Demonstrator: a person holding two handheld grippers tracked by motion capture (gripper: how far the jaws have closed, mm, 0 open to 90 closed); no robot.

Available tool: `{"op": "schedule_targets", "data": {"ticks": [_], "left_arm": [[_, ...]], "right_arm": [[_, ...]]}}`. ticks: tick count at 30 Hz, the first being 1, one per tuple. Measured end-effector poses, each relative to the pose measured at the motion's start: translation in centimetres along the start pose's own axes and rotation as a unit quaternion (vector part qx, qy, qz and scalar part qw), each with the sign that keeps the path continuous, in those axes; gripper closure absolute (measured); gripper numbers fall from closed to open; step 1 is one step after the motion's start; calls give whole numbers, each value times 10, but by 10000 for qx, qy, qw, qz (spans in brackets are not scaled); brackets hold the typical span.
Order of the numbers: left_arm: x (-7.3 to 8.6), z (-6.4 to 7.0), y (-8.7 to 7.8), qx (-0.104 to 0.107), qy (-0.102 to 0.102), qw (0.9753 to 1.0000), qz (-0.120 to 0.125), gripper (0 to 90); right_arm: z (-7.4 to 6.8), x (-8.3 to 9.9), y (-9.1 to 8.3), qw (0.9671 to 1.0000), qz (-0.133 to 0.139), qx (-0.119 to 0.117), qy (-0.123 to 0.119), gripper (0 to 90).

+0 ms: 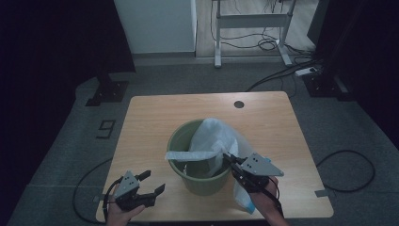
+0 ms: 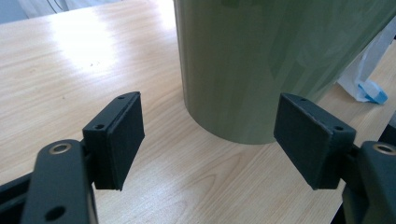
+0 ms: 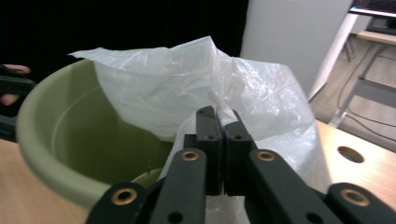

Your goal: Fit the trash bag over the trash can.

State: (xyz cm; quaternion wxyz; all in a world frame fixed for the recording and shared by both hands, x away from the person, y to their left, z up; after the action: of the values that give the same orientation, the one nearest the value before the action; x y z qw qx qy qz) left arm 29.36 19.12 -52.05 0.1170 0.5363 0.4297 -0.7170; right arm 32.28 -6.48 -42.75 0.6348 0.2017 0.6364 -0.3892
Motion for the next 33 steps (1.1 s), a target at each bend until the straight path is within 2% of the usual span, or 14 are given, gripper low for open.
{"op": "schedule_targets", "data": {"ticks": [2, 5, 10, 15, 24, 26, 28, 33], "left_arm": [[2, -1, 1, 4, -21, 10000, -14, 239], [4, -3, 2, 8, -51, 10000, -19, 239], [6, -4, 5, 10, -70, 10000, -49, 239], [10, -3, 10, 12, -55, 9999, -112, 239], [14, -4, 15, 16, -52, 9998, -176, 238], [14, -5, 15, 18, -62, 9998, -179, 238], [15, -5, 15, 9, -58, 9998, -192, 238], [16, -6, 15, 2, -66, 9998, -190, 238]], "right_arm": [[-2, 1, -2, 9999, 86, -129, 55, 674], [0, 1, -12, 9993, 317, -74, 184, 474], [7, 9, -34, 9979, 505, 175, 375, 334], [12, 28, -44, 9970, 437, 367, 517, 289], [18, 81, -31, 9950, -56, 693, 719, 287], [18, 89, -27, 9944, -127, 760, 717, 315], [17, 96, -22, 9944, -183, 772, 696, 383], [21, 105, -17, 9936, -334, 849, 667, 718]]}}
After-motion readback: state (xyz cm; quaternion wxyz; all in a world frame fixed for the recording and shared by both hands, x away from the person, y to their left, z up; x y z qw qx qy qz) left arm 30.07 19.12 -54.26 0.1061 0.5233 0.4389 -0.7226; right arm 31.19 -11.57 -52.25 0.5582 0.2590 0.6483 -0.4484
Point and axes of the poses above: each handheld gripper's, and its own axes: y roughly forward along the jaws, x roughly out of its underside, z roughly to its right, the point moved 10 cm from there along y, roughly forward along the jaws, and after that the axes turned 1 degree about -y, right-handed, at the moved point
